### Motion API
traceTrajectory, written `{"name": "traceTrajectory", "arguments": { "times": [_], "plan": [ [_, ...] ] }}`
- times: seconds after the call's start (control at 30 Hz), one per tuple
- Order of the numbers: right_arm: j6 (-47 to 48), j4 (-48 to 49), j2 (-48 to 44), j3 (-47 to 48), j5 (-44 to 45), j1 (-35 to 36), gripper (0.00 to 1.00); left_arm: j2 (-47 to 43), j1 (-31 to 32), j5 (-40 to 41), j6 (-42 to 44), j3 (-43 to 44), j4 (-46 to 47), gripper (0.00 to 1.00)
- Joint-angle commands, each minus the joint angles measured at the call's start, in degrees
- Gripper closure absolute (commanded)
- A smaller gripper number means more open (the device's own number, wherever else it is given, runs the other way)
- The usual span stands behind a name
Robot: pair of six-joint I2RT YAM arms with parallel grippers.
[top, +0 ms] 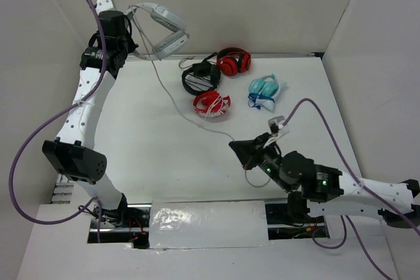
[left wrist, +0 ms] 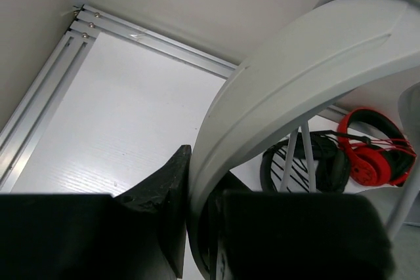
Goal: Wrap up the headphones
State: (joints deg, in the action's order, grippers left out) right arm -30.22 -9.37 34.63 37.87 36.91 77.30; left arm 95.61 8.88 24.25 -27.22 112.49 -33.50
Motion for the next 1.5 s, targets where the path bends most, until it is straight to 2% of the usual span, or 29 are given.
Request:
{"name": "traceTrajectory", "arguments": {
  "times": [0.0,0.03,0.13,0.2,0.23,0.33,0.5,0.57,0.6,0.63,0.7,0.73,0.83,1.03,1.13,1.23,1.3,1.47],
  "plan": [
    [7.70,-2.61,-2.02,6.33,11.61,2.15,1.00,-0.08,-1.06,2.19,-0.65,-2.44,9.49,1.00],
    [12.33,-1.11,-2.55,7.12,11.09,2.33,1.00,0.53,-0.89,2.47,0.41,-2.53,9.33,1.00],
    [18.68,2.32,-1.76,12.04,11.52,2.42,1.00,2.03,-0.54,3.35,1.91,-3.32,8.28,1.00],
    [26.23,3.12,0.77,17.22,12.14,2.33,1.00,1.34,-0.54,2.04,3.31,-6.55,10.28,1.00],
    [26.26,3.82,0.79,19.07,11.88,2.16,1.00,0.81,-0.54,0.98,3.84,-7.97,11.34,1.00],
    [33.46,3.75,4.03,25.04,6.02,-0.56,1.00,-1.39,0.42,-1.48,5.60,-13.51,14.42,1.00],
    [36.63,-0.65,10.53,35.34,-8.32,-11.78,1.00,-3.06,5.25,-2.27,8.32,-17.91,12.40,1.00],
    [37.94,-2.31,12.90,39.46,-14.19,-14.97,1.00,-5.34,8.59,-8.32,11.73,-23.67,15.20,1.00],
    [39.78,-2.15,16.22,41.65,-15.36,-17.85,1.00,-10.74,10.52,-12.43,12.71,-28.33,17.13,1.00],
    [39.80,-2.15,16.26,42.54,-15.37,-19.36,1.00,-10.80,11.50,-14.39,12.72,-28.37,17.15,1.00],
    [41.29,-1.27,18.80,43.78,-19.84,-23.22,1.00,-16.49,14.47,-17.99,14.30,-35.73,20.48,1.00],
    [41.73,-1.36,19.59,45.35,-23.07,-27.77,1.00,-18.34,15.54,-22.10,14.91,-39.76,21.27,1.00],
    [40.85,-1.18,23.80,48.87,-36.16,-36.59,1.00,-25.54,21.33,-25.21,15.36,-46.53,21.36,1.00],
    [42.53,-0.66,31.09,53.45,-45.16,-44.68,1.00,-28.73,33.64,-28.90,16.76,-52.18,19.17,1.00],
    [41.48,-1.97,34.61,55.56,-46.93,-47.23,1.00,-27.85,39.70,-27.34,16.76,-52.11,17.59,1.00],
    [38.50,0.91,34.98,52.32,-47.10,-50.73,1.00,-28.55,45.41,-19.70,15.19,-51.76,15.84,1.00],
    [36.73,5.38,33.32,46.88,-49.11,-53.11,1.00,-29.95,46.04,-16.26,13.44,-51.23,13.90,1.00],
    [30.58,9.10,29.27,39.84,-53.25,-61.81,1.00,-30.93,43.86,-6.69,6.32,-48.95,7.14,1.00]
  ]
}}
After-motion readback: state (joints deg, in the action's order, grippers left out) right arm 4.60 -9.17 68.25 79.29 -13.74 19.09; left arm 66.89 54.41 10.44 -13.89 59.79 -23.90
